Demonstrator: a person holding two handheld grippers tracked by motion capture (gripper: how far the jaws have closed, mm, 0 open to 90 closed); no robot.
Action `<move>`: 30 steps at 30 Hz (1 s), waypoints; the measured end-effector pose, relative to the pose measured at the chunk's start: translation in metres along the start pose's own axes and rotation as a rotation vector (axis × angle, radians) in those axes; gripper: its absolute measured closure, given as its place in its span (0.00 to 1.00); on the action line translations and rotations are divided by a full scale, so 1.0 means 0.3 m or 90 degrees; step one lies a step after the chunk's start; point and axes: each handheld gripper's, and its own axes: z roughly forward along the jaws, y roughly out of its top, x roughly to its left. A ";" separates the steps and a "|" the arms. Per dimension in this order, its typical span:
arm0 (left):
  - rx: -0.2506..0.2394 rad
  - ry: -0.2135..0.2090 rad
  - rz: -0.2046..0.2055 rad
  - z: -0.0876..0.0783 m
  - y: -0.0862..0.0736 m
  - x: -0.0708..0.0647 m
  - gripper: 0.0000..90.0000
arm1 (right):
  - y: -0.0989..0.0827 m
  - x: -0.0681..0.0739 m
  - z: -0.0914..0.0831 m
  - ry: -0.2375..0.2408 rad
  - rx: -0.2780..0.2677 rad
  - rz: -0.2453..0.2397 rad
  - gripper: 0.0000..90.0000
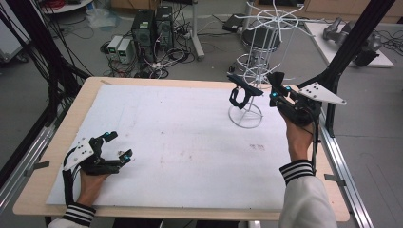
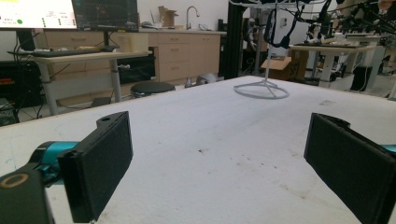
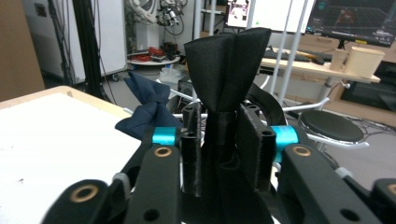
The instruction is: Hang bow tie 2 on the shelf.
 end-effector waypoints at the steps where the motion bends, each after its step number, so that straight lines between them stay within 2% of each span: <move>1: 0.000 0.000 0.000 0.000 0.000 0.000 0.09 | 0.000 0.003 0.000 0.000 0.004 -0.003 0.78; 4: 0.000 0.000 0.000 0.000 0.000 0.000 0.09 | 0.000 0.006 0.000 0.002 0.013 -0.015 0.78; 8: 0.001 0.000 0.000 0.000 0.000 0.000 0.09 | -0.001 0.005 -0.003 -0.001 0.025 -0.017 0.78; 11: 0.000 0.000 -0.001 0.000 0.000 0.000 0.09 | -0.001 0.002 -0.004 -0.001 0.031 -0.023 0.75; 23: 0.001 0.000 0.000 0.000 0.000 -0.001 0.09 | 0.001 0.004 -0.016 0.009 0.040 -0.015 0.62; 27: 0.000 0.001 0.001 0.000 0.000 0.000 0.09 | 0.002 0.008 -0.023 0.013 0.035 -0.010 0.51; 30: -0.001 0.001 0.000 0.000 0.000 0.000 0.09 | -0.001 0.016 -0.030 0.016 0.032 -0.008 0.34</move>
